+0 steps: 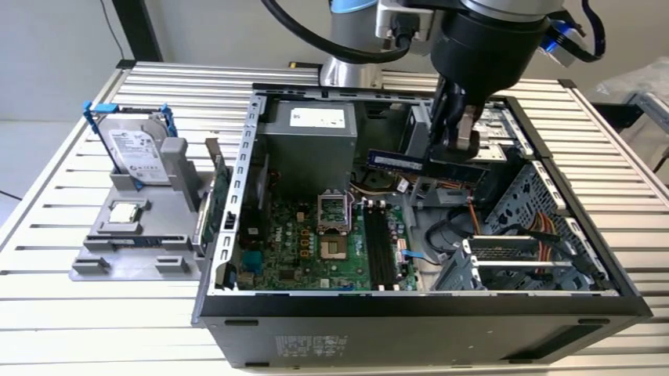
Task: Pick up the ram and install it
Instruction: 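Insert the ram into the slot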
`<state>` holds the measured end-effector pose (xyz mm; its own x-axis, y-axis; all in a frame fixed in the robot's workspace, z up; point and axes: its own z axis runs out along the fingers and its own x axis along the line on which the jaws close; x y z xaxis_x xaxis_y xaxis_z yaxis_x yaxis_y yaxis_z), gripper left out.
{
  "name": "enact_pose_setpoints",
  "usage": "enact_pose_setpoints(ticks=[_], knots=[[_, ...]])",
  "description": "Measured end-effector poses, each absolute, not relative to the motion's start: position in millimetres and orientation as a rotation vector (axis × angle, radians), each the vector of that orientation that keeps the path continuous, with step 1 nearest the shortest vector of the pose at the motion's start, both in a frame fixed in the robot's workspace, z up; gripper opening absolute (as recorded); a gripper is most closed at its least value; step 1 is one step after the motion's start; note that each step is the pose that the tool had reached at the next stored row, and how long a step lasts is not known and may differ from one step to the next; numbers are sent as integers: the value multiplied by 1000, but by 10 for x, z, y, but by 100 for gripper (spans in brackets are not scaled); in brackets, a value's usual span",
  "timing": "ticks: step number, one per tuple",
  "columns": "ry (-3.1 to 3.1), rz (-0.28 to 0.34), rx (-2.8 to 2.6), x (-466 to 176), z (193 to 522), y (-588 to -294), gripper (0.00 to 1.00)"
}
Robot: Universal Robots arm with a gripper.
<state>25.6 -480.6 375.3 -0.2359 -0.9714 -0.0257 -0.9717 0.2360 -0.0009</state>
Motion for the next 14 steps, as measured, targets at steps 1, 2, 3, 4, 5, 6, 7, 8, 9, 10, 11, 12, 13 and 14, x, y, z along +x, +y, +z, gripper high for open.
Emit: enact_pose_setpoints(ticks=[1, 2, 3, 4, 5, 6, 7, 8, 9, 10, 11, 12, 13, 14], knots=[[2462, 24, -1918, 256, 3753, -4806, 0], [2470, 24, -1907, 256, 3753, -4806, 0], [2477, 23, -1898, 256, 3753, -4806, 0], [2484, 23, -1889, 256, 3753, -4806, 0], [2490, 23, -1880, 256, 3753, -4806, 0], [2497, 23, -1872, 256, 3753, -4806, 0], [2503, 23, -1863, 256, 3753, -4806, 0], [2509, 23, -1855, 256, 3752, -4806, 0], [2516, 23, -1846, 256, 3753, -4806, 0], [2523, 23, -1836, 256, 3753, -4806, 0], [2529, 22, -1827, 256, 3753, -4806, 0], [2536, 22, -1817, 256, 3753, -4806, 0], [2543, 22, -1807, 256, 3753, -4806, 0], [2551, 22, -1797, 256, 3753, -4806, 0]])
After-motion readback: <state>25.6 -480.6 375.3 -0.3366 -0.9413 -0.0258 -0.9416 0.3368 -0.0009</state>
